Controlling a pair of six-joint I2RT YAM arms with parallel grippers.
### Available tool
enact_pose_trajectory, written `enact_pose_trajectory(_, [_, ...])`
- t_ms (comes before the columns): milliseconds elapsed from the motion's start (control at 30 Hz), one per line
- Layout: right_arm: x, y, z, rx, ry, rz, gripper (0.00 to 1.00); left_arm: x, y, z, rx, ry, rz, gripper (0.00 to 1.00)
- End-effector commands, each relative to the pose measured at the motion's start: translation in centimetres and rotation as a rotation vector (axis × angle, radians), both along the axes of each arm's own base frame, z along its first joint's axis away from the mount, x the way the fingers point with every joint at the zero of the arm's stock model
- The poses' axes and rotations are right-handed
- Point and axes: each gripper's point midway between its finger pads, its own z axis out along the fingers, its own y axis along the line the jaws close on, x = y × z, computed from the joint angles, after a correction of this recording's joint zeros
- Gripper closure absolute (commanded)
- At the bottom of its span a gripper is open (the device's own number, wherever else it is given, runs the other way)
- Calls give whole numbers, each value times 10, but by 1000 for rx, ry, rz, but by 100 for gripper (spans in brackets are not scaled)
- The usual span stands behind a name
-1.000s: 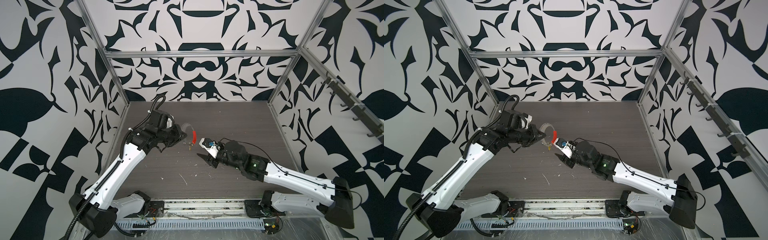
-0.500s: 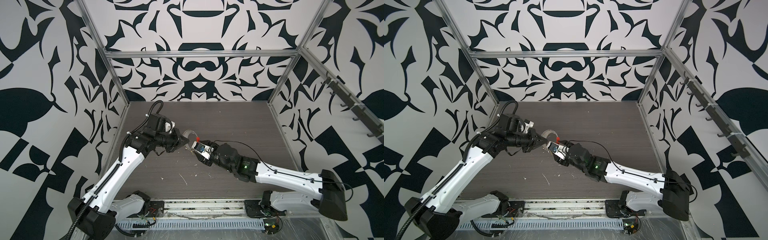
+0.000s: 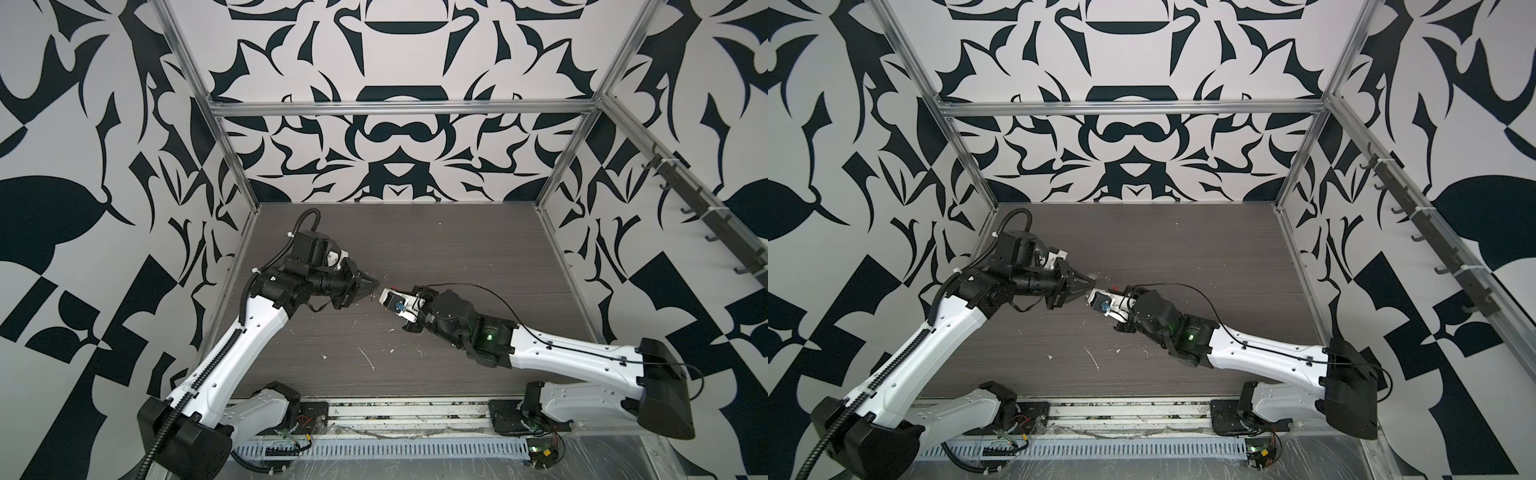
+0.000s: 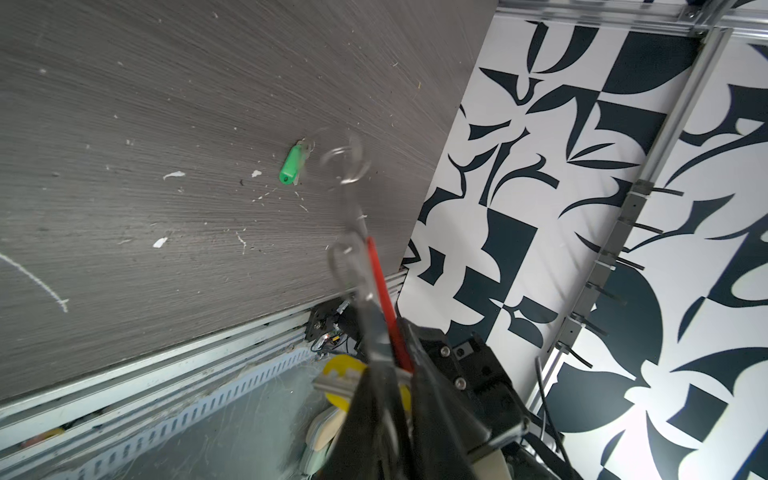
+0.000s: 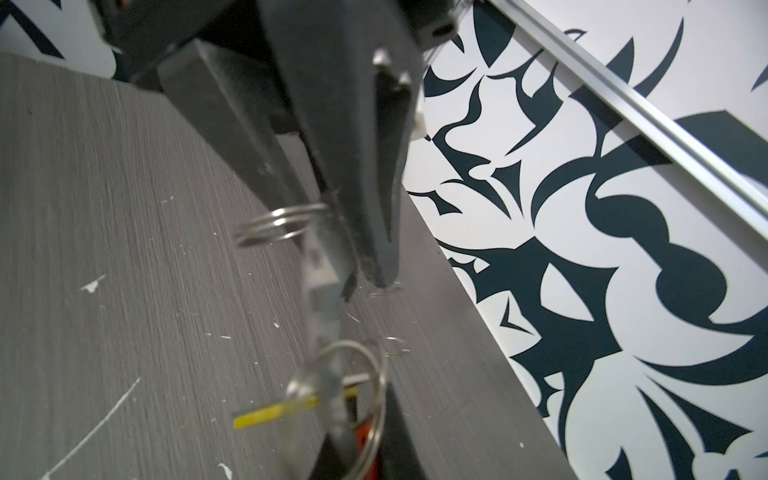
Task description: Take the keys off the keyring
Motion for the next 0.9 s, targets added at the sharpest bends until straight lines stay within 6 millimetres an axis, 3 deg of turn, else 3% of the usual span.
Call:
enact_pose_trajectory(0, [-5, 0, 26, 120, 69, -4, 100, 7, 2, 35, -56, -181, 0, 61])
enact_pose_trajectory(67, [-7, 0, 27, 154, 141, -10, 100, 11, 11, 45, -23, -261, 25, 53])
enact_pose_trajectory(233, [-4, -10, 20, 242, 432, -50, 100, 15, 26, 66, 61, -490, 35, 44])
enact_pose_trajectory(467, [16, -41, 40, 529, 840, -30, 100, 14, 21, 57, -23, -660, 21, 39])
enact_pose_trajectory(667, [22, -47, 70, 700, 972, 66, 100, 11, 14, 55, -146, -787, 5, 36])
enact_pose_trajectory(867, [21, -42, 85, 765, 1017, 141, 100, 22, 3, 53, -223, -835, -10, 36])
